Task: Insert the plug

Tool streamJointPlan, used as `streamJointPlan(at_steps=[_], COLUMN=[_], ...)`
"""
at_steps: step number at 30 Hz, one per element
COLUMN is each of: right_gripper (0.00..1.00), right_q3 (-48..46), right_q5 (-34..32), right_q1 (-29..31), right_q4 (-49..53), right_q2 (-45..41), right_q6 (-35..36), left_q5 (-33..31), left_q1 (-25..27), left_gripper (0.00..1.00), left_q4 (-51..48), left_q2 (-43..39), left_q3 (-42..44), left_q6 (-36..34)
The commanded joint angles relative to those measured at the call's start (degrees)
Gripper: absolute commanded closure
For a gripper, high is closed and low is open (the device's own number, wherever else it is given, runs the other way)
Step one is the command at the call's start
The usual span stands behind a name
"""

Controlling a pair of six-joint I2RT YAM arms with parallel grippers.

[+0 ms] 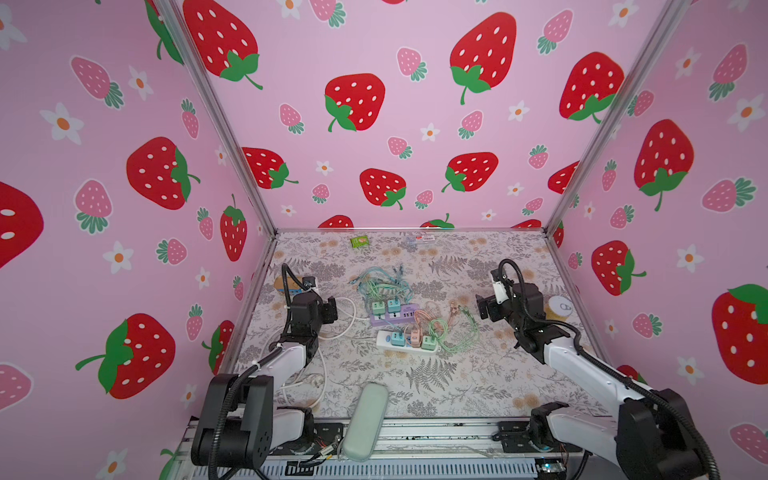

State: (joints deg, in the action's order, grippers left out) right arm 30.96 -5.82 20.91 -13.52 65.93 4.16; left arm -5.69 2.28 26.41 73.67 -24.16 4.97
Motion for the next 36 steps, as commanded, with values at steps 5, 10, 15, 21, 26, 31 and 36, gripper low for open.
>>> streamJointPlan(at_steps=[5,10,15,21,26,31,36], right_gripper=[0.01,0.01,0.01,0.01,0.01,0.01,0.01], right_q3=[-11.8,-16.9,-17.4,-19.0,-15.5,-15.3,-15.4], right_q5=[-3.0,-3.3,-2.6,-0.4,-0.3,-0.2,-0.2], right_q1=[-7.6,-11.3,-13.1,-14.1,-14.5,-14.6,-14.5], right_q4=[-28.5,-43.0,-50.1,-64.9,-58.1,-57.6,-57.7], right_q2=[2.5,8.2,13.1,24.1,24.5,24.2,24.1], right_q6=[-3.0,-4.3,-4.5,-3.9,-4.3,-4.2,-4.2], left_q5=[3.8,5.2,5.8,6.3,7.0,7.0,6.9], left_q1=[-3.4,-3.7,-3.9,-5.0,-5.0,-5.0,-5.0], left_gripper=[0.23,0.23,0.22,0.21,0.1,0.01,0.01], left_q4=[20.4,23.8,25.4,20.1,18.3,18.2,18.1], left_q2=[7.1,11.3,13.7,14.6,15.1,15.3,15.3], left_q3=[3.5,3.4,3.4,0.1,-1.4,-1.5,-1.6], left_q6=[-2.1,-2.4,-2.4,-1.1,-1.5,-1.5,-1.5])
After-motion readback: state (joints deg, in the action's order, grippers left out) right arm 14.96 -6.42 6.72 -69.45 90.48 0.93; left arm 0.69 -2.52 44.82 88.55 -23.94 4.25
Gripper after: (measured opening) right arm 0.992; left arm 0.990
